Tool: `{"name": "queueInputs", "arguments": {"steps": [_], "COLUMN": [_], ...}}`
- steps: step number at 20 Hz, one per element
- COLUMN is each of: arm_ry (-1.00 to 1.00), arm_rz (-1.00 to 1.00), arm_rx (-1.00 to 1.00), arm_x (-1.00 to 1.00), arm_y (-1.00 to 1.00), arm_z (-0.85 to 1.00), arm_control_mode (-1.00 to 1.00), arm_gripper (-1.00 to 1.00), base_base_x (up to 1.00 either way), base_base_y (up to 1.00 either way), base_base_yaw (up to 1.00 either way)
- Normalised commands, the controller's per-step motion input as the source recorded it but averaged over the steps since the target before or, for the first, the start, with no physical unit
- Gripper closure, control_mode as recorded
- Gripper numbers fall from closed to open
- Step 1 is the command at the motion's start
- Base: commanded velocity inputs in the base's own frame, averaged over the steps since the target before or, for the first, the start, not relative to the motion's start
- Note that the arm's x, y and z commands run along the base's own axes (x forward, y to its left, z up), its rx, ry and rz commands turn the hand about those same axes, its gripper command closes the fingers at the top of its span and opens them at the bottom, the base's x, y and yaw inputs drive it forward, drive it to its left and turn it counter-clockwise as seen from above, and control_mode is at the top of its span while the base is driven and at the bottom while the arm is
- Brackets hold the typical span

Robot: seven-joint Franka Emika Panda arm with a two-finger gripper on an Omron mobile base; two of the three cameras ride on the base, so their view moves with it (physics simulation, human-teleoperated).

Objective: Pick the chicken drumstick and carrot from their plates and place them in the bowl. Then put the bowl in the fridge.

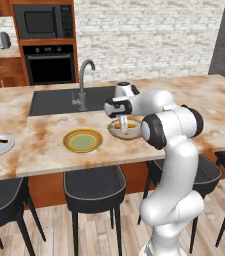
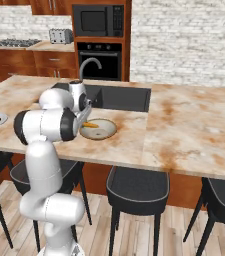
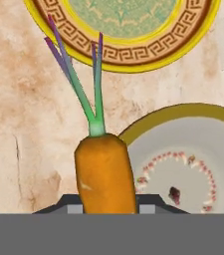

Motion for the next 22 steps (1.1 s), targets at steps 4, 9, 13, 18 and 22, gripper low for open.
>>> {"name": "queueInputs", "arguments": {"steps": [4, 9, 13, 18, 22], "arm_ry": [0.0, 0.04, 0.11, 0.14, 0.11], "arm_rz": [0.16, 0.22, 0.25, 0.22, 0.17], "arm_rx": [0.0, 0.0, 0.0, 0.0, 0.0], "arm_x": [0.42, 0.41, 0.33, 0.22, 0.16], "arm_y": [-0.46, -0.29, -0.05, 0.0, 0.0], "arm_z": [-0.03, -0.16, -0.31, -0.32, -0.19], "arm_control_mode": [-1.0, -1.0, -1.0, -1.0, -1.0], "arm_gripper": [1.0, 1.0, 1.0, 1.0, -1.0], "base_base_x": [0.0, 0.0, 0.0, 0.0, 0.0], "base_base_y": [0.0, 0.0, 0.0, 0.0, 0.0], "base_base_yaw": [0.0, 0.0, 0.0, 0.0, 0.0]}}
